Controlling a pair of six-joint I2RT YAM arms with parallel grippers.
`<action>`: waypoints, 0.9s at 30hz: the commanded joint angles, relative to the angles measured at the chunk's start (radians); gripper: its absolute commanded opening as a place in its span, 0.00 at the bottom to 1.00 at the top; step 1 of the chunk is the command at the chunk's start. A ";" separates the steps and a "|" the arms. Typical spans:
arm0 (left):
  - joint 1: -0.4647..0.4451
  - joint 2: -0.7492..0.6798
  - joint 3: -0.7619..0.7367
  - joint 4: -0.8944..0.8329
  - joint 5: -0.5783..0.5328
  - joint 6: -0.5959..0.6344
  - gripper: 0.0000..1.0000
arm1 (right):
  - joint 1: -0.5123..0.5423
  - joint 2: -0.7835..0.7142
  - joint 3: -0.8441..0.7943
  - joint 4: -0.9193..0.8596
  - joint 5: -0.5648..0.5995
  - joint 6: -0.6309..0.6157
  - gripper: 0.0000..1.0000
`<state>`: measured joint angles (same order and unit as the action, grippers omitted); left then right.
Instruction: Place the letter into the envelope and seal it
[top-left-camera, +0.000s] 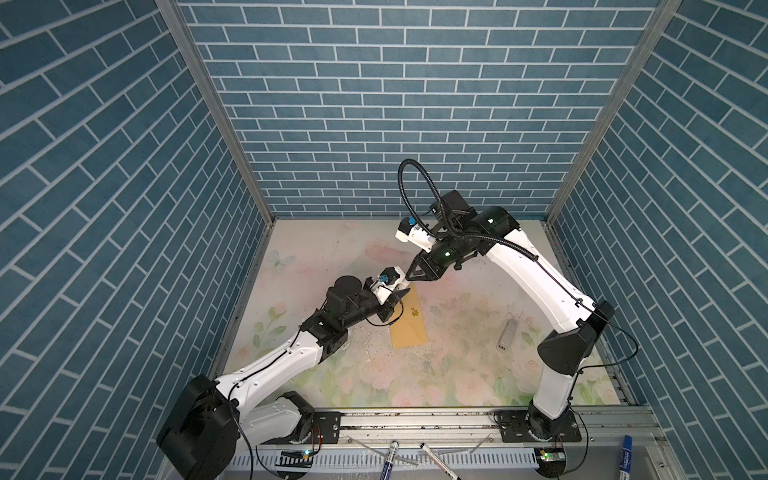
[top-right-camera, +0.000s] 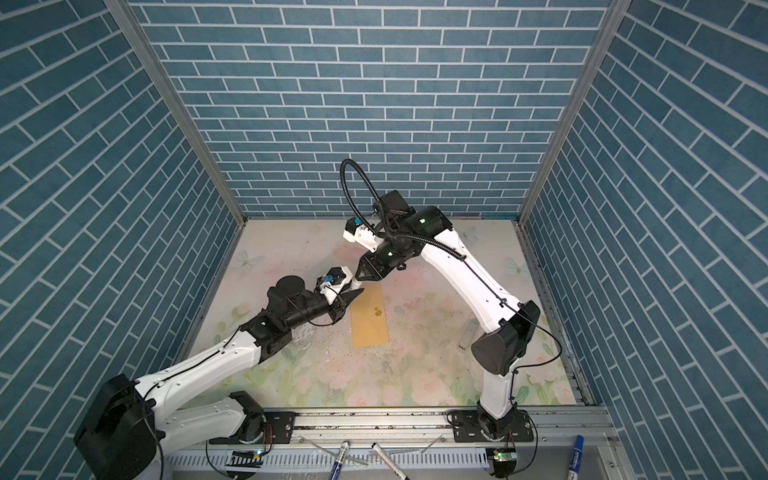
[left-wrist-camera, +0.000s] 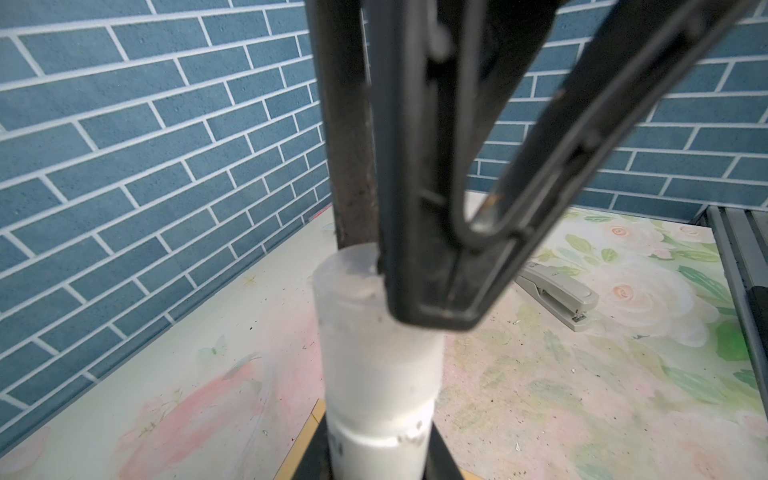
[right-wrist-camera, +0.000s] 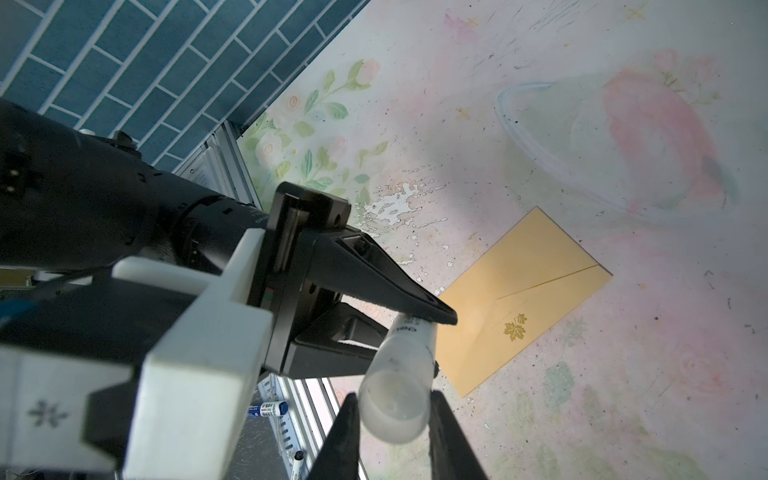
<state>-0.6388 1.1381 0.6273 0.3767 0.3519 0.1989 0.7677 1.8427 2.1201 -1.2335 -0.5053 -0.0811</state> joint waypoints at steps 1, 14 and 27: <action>-0.004 -0.023 0.002 0.065 0.025 0.008 0.00 | 0.006 0.032 0.039 -0.023 -0.012 0.003 0.26; -0.004 -0.032 -0.001 0.081 0.020 0.008 0.00 | 0.005 0.052 0.019 -0.027 -0.050 0.012 0.24; -0.004 -0.028 -0.003 0.114 0.012 0.007 0.00 | 0.005 0.043 -0.101 0.042 -0.098 0.048 0.23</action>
<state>-0.6350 1.1370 0.6064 0.3553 0.3332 0.1970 0.7609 1.8664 2.0720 -1.2041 -0.5514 -0.0563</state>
